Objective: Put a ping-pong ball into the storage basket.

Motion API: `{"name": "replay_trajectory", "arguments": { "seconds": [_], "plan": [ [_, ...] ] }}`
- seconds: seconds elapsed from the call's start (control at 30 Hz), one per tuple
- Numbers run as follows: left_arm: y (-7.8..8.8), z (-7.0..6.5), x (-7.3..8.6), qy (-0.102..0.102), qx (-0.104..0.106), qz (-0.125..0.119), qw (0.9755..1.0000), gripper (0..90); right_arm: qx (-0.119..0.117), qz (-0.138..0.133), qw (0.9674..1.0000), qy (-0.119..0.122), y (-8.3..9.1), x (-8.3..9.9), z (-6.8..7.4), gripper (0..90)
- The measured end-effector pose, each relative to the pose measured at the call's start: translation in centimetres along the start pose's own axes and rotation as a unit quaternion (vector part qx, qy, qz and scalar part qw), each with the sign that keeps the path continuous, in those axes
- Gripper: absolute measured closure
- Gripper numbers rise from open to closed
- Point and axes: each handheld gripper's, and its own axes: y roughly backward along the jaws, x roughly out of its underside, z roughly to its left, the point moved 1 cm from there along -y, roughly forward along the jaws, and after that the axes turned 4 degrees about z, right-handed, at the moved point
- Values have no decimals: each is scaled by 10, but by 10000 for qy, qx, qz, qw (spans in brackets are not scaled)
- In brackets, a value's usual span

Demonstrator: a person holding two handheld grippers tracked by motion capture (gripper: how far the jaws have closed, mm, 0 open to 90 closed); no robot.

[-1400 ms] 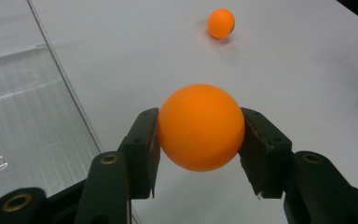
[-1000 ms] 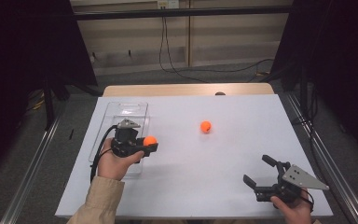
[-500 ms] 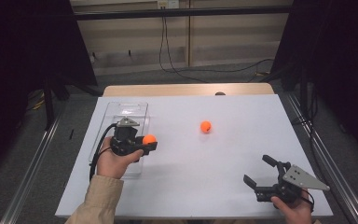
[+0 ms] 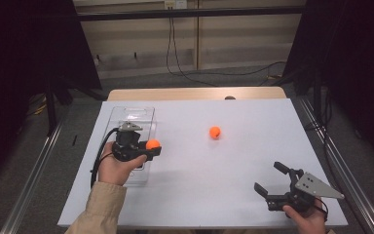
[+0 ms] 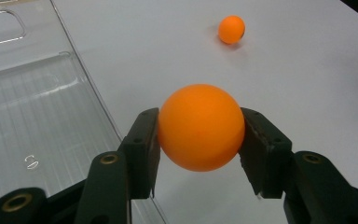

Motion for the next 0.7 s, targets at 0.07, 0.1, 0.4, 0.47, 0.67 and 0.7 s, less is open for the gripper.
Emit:
{"name": "replay_trajectory", "arguments": {
  "seconds": [0.07,0.1,0.4,0.47,0.67,0.7],
  "plan": [
    [1,2,0,-45,-22,34,10000,510,17,-11,10000,-23,0,0,0,6],
    [1,3,0,-33,19,30,10000,510,16,-12,10000,-26,0,0,0,6],
    [5,7,1,-48,-54,55,10000,510,22,-10,10000,-25,0,0,0,7],
    [5,7,1,18,-57,-11,10000,510,20,-14,10000,-18,0,0,0,7],
    [6,9,1,10,-93,0,10000,510,13,-5,10000,-9,0,0,0,7],
    [6,9,1,37,-83,-8,10000,510,8,-6,10000,-9,0,0,0,7]
  ]
}}
